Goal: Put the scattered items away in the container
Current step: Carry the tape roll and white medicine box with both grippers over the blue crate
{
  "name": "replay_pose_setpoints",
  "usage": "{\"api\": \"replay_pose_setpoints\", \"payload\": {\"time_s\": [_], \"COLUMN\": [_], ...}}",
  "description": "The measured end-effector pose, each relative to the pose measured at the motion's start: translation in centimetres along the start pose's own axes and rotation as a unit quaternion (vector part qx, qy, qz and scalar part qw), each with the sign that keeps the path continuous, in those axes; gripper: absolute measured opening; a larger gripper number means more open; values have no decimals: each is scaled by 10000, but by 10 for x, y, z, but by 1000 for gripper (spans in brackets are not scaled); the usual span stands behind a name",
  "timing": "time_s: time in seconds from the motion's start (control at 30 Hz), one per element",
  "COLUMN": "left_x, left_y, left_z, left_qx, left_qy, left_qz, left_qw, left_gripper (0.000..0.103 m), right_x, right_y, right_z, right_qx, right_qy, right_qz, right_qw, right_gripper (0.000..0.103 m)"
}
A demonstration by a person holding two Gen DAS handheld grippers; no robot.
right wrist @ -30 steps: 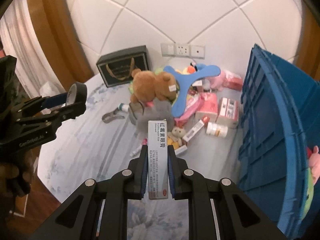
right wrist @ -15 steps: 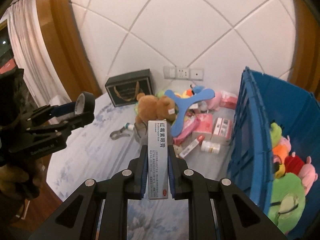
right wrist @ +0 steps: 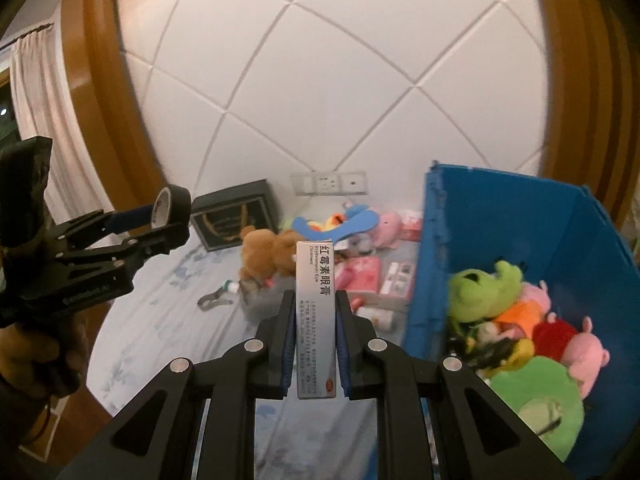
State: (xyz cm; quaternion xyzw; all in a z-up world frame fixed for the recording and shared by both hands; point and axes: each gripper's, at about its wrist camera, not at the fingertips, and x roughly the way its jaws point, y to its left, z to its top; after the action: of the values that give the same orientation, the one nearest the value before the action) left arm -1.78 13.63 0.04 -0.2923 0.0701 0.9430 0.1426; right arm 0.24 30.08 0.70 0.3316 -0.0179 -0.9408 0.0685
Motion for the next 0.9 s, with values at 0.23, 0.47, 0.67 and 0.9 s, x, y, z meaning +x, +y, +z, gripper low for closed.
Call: {"api": "replay_pose_setpoints", "payload": {"time_s": [0.23,0.47,0.67,0.9], "left_x": [24,43,59,88], "left_y": [-51,-106,-147,-175], "left_z": [16,35,50,56], "left_qx": [202,477,769,854], "left_qy": [26,36,30,218], "left_qz": [-322,-727,-1037,-1296], "left_qw": [9993,9962,9916,9876], "left_gripper": [56,56,56,56], "right_x": [-24,-51,-71,-91], "right_y": [-48,-94,-134,-178], "right_z": [0,0,-3,-11], "right_qx": [225,471,768,1080], "right_qy": [-119,-253,-295,-336], "right_qz": [-260,-625,-1001,-1458], "right_qw": [9993,9966,9916,9828], "right_gripper": [17,17,17,17]}}
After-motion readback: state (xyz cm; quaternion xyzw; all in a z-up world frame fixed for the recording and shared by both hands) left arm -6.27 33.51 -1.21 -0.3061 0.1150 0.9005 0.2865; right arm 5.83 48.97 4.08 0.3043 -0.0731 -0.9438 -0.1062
